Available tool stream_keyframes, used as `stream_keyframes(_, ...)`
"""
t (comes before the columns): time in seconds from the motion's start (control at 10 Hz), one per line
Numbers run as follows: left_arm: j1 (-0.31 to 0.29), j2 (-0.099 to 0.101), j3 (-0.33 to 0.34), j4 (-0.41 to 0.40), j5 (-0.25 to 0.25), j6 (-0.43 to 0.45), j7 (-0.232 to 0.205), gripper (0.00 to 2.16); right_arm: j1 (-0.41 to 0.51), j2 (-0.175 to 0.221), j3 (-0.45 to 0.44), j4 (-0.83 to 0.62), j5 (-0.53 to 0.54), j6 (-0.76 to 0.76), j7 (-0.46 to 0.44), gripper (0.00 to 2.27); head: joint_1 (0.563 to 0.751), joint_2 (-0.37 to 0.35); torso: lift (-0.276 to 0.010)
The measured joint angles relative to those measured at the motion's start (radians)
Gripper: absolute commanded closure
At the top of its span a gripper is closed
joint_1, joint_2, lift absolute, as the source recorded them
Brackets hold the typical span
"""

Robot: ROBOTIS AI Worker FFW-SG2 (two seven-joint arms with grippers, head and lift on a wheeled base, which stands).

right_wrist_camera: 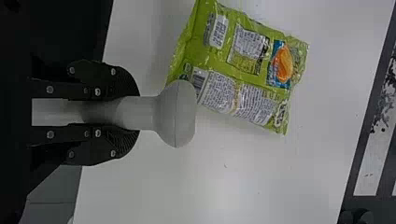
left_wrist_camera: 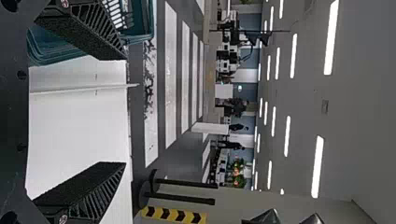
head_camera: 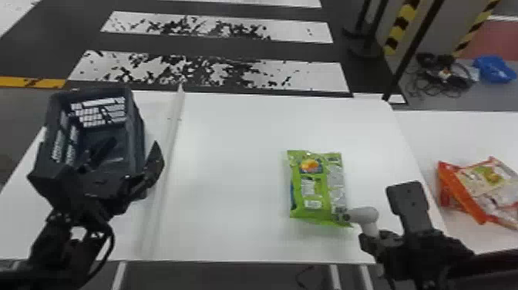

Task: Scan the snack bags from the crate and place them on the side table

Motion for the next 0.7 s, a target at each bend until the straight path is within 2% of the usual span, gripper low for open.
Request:
stream_keyframes(0.3, 0.002, 0.0, 0.0, 0.001, 0.0, -0.001, 0.0, 0.07, -0.011, 0.004, 0.048, -0.004, 0.009, -0.001, -0.002, 2.26, 0.695, 0.02, -0.05)
stream_keyframes(0.7, 0.003, -0.001, 0.0, 0.001, 0.0, -0.001, -0.001, 0.07, -0.027, 0.005, 0.05, 0.018, 0.013, 0.0, -0.003, 2.26, 0.695, 0.019, -0.05)
